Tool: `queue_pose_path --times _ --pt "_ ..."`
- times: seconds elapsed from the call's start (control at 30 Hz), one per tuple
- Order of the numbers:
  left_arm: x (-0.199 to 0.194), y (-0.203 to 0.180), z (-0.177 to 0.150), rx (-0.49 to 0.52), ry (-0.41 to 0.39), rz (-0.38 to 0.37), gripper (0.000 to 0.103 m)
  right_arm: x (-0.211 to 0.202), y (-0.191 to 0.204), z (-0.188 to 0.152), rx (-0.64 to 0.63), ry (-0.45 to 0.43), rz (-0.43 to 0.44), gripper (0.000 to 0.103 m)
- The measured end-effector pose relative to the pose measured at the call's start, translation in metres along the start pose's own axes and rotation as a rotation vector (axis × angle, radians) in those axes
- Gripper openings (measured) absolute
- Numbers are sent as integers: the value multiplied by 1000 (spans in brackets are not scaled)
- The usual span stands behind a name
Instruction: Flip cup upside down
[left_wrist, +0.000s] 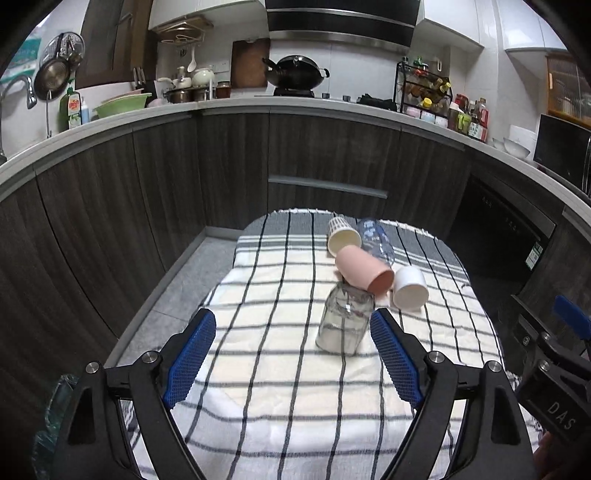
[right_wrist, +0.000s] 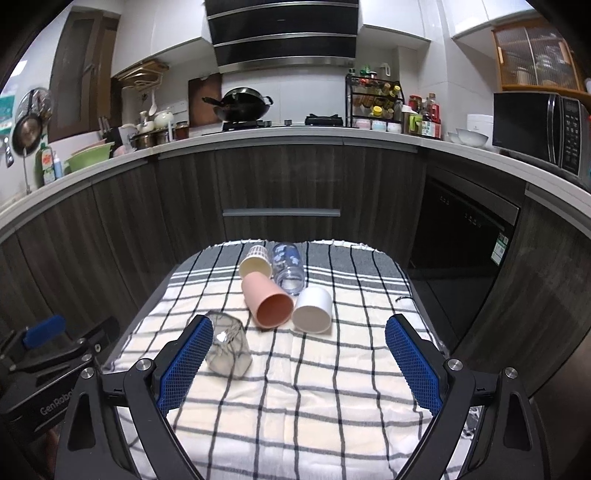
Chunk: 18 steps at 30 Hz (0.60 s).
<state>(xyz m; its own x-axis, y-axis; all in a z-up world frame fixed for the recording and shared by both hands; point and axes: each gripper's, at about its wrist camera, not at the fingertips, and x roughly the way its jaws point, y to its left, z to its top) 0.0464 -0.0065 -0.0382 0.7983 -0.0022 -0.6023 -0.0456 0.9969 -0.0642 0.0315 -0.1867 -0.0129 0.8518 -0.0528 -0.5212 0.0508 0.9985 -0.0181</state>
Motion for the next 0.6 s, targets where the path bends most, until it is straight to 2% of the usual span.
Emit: queue_pose_path --times 0.23,0.37,0.6 --pt "-25 1 -8 4 -50 10 87 -22 1 -6 -25 -34 -11 95" --pt "-38 -2 -9 22 -85 0 88 -41 0 -4 -26 -84 -18 95" --pt "-48 -5 -8 38 -123 -4 90 -58 -1 -1 -31 -130 -18 96"
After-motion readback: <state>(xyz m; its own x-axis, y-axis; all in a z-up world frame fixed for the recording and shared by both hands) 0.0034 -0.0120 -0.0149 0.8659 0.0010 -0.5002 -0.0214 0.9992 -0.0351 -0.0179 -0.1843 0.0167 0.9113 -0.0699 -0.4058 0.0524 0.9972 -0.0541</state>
